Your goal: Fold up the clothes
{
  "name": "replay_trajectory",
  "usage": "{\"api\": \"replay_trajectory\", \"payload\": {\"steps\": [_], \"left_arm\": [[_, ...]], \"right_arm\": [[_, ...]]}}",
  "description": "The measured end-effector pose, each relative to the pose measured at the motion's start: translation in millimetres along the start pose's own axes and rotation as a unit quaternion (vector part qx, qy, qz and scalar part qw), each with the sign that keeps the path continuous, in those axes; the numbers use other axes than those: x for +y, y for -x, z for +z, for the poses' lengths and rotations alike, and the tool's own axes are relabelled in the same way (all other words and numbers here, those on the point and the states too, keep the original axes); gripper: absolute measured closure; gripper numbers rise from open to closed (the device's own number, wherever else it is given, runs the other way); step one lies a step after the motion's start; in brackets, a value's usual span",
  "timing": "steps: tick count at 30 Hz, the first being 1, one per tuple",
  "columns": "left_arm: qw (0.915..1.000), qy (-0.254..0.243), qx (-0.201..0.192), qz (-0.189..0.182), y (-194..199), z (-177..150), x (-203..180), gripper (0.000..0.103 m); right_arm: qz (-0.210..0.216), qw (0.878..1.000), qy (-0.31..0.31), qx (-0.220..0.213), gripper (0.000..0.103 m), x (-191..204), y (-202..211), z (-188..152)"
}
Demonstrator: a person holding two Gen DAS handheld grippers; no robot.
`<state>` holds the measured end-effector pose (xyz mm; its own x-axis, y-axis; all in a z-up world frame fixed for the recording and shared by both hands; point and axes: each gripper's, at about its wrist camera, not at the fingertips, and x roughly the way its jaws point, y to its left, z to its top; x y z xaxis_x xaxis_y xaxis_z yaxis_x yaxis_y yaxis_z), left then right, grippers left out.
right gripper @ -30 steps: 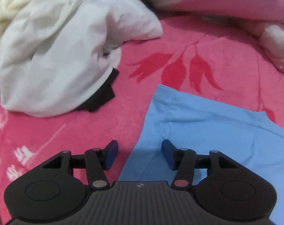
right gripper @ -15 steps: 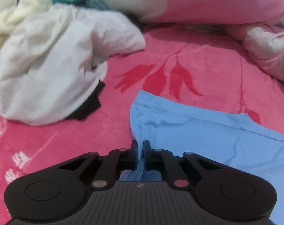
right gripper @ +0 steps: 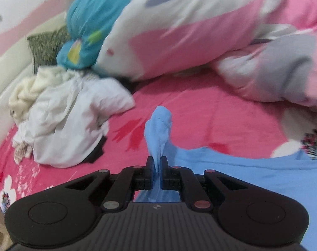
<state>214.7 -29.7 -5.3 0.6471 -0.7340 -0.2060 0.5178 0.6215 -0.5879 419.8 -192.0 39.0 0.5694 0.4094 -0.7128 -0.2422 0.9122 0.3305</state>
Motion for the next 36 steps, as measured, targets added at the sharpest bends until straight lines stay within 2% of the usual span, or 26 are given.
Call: {"api": "replay_trajectory", "payload": {"steps": [4, 9, 14, 23, 29, 30, 31, 32, 33, 34, 36], "left_arm": [[0.9985, -0.023, 0.040, -0.030, -48.4, -4.5, -34.5, 0.097], [0.9929, -0.052, 0.091, -0.057, -109.3, -26.4, -69.5, 0.097], [0.9861, -0.064, 0.137, -0.068, -156.6, -48.3, -86.4, 0.097], [0.9779, -0.091, 0.170, -0.080, -178.4, -60.1, -99.1, 0.097], [0.9725, -0.124, 0.191, -0.049, -192.0, -83.7, -105.6, 0.096], [0.9717, -0.126, 0.195, -0.043, -193.8, -86.4, -105.0, 0.092], [0.9720, -0.122, 0.197, -0.041, -191.0, -85.9, -103.8, 0.081], [0.9727, -0.117, 0.196, -0.040, -186.0, -84.1, -102.6, 0.074], [0.9734, -0.112, 0.196, -0.039, -180.9, -82.2, -101.4, 0.066], [0.9751, -0.110, 0.188, -0.042, -171.5, -78.3, -101.7, 0.065], [0.9791, -0.110, 0.165, -0.045, -145.7, -67.8, -98.8, 0.059]], "right_arm": [[-0.001, 0.999, -0.029, -0.024, 0.098, -54.2, 33.5, -2.8], [-0.008, 0.996, -0.075, -0.043, 0.098, -133.8, 69.1, -19.7], [-0.013, 0.991, -0.128, -0.044, 0.098, -206.5, 80.1, -43.6], [-0.013, 0.986, -0.155, -0.052, 0.098, -265.4, 94.4, -67.1], [-0.032, 0.986, -0.156, -0.039, 0.098, -289.7, 88.2, -84.0], [-0.039, 0.987, -0.150, -0.033, 0.097, -291.3, 85.3, -86.1], [-0.053, 0.987, -0.151, -0.033, 0.096, -292.6, 86.4, -87.2], [-0.069, 0.985, -0.153, -0.034, 0.095, -293.9, 88.0, -88.3], [-0.084, 0.984, -0.154, -0.034, 0.090, -295.1, 89.6, -89.3], [-0.100, 0.982, -0.156, -0.035, 0.085, -296.4, 91.3, -90.4], [-0.126, 0.978, -0.159, -0.044, 0.085, -296.9, 100.7, -92.4]]}}
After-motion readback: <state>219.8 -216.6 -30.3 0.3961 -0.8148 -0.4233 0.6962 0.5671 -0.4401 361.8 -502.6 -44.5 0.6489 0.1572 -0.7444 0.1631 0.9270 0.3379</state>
